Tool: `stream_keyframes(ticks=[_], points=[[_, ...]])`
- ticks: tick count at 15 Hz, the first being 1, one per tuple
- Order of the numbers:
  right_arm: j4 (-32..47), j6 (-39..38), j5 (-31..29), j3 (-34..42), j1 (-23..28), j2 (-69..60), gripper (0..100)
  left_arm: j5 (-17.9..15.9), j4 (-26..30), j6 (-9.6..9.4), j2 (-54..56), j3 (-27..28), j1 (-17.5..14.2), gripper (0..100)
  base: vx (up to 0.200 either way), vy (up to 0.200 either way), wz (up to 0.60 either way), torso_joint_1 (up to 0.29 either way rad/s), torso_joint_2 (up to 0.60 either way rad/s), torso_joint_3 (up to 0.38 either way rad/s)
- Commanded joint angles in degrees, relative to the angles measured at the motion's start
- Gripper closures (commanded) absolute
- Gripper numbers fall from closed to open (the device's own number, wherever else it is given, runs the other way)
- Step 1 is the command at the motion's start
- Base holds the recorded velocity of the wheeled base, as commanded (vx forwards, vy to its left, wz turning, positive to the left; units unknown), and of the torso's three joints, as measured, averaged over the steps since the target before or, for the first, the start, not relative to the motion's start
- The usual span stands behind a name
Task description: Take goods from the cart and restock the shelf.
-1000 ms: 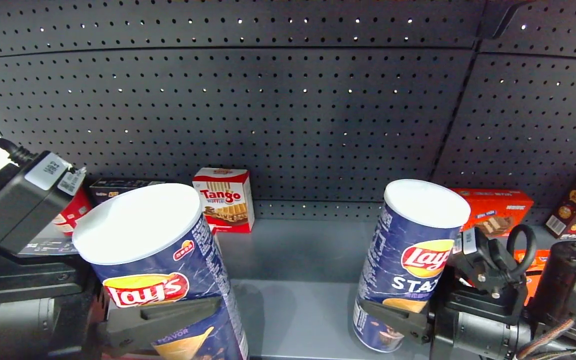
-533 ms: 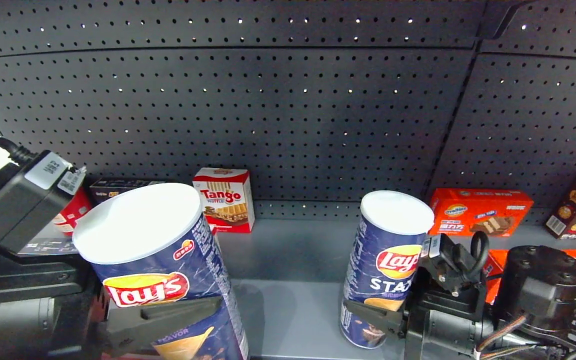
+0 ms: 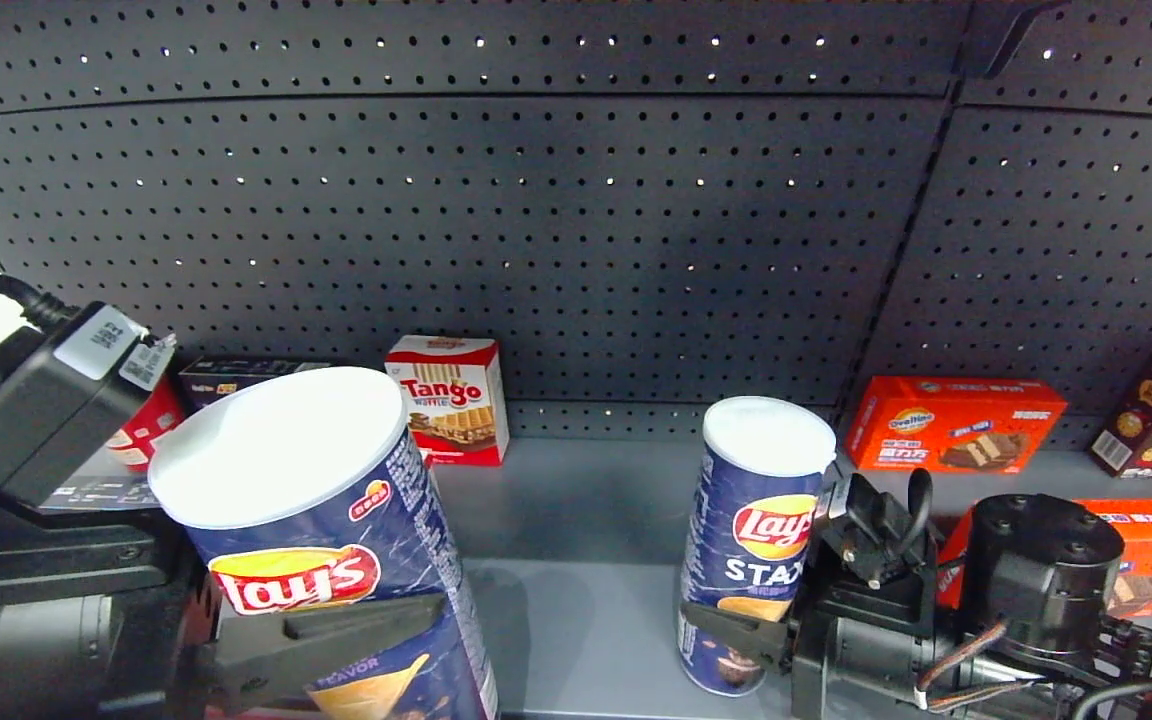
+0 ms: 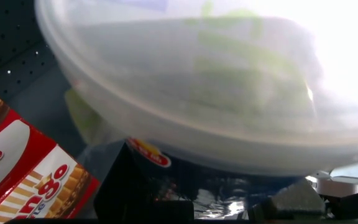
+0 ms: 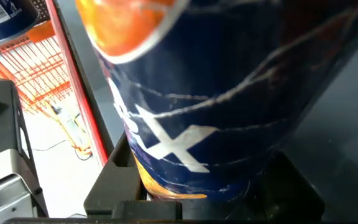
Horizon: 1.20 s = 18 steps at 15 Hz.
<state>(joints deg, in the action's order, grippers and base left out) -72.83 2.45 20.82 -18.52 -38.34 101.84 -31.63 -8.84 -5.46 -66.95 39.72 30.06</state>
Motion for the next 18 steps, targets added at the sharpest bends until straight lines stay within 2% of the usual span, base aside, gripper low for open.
stream_keyframes(ticks=[1, 14, 15, 18], points=[[-0.6, 0.2, 0.0, 0.0, 0.0, 1.7, 100, 0.1, 0.0, 0.01, 0.0, -0.1, 0.0, 100, 0.000, 0.000, 0.00, 0.000, 0.00, 0.000], [-1.3, 1.0, -0.3, 0.9, -0.4, 0.5, 100, 0.1, 0.0, 0.10, 0.0, -0.3, 0.0, 100, 0.000, 0.000, 0.00, 0.000, 0.00, 0.000], [-1.3, 1.6, -0.3, 0.9, -0.2, 0.5, 0, 0.0, 0.0, 0.01, 0.0, -0.3, 0.0, 100, 0.000, 0.000, 0.00, 0.000, 0.00, 0.000], [-1.3, 1.9, -0.3, 1.0, -0.1, 0.0, 0, 0.1, 0.0, 0.10, 0.0, -0.3, 0.0, 100, 0.000, 0.000, 0.00, 0.000, 0.00, 0.000]])
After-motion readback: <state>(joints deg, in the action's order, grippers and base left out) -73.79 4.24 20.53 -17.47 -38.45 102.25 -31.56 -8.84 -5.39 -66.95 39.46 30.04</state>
